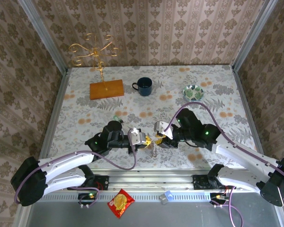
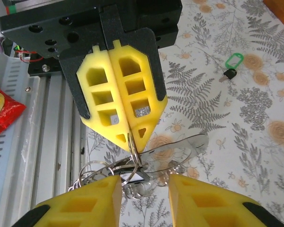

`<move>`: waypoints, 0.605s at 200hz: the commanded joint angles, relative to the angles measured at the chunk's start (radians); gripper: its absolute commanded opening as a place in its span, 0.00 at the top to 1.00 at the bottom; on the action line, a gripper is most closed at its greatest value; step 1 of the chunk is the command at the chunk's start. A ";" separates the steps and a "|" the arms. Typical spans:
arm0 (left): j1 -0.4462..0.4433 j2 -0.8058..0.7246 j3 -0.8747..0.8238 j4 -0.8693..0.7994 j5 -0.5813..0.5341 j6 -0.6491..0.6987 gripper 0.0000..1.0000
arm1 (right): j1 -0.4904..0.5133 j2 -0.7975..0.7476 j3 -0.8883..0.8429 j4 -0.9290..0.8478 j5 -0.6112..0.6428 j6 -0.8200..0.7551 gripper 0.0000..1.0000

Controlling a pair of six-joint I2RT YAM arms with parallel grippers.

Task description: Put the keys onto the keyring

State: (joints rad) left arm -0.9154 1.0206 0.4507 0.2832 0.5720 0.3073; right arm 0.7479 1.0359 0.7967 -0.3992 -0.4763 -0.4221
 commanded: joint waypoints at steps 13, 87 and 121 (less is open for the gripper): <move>-0.002 -0.020 -0.017 0.092 -0.009 -0.037 1.00 | -0.002 -0.010 -0.034 0.084 -0.046 0.120 0.67; -0.008 -0.016 -0.043 0.164 -0.045 -0.067 1.00 | 0.001 -0.056 -0.049 0.121 0.068 0.660 0.69; -0.010 -0.011 -0.050 0.186 -0.045 -0.074 1.00 | 0.003 -0.079 -0.054 0.056 0.128 0.824 0.66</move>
State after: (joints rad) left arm -0.9165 1.0191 0.4088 0.3973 0.5262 0.2573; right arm 0.7479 0.9787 0.7559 -0.3138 -0.4103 0.1970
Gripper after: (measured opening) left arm 0.049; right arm 0.333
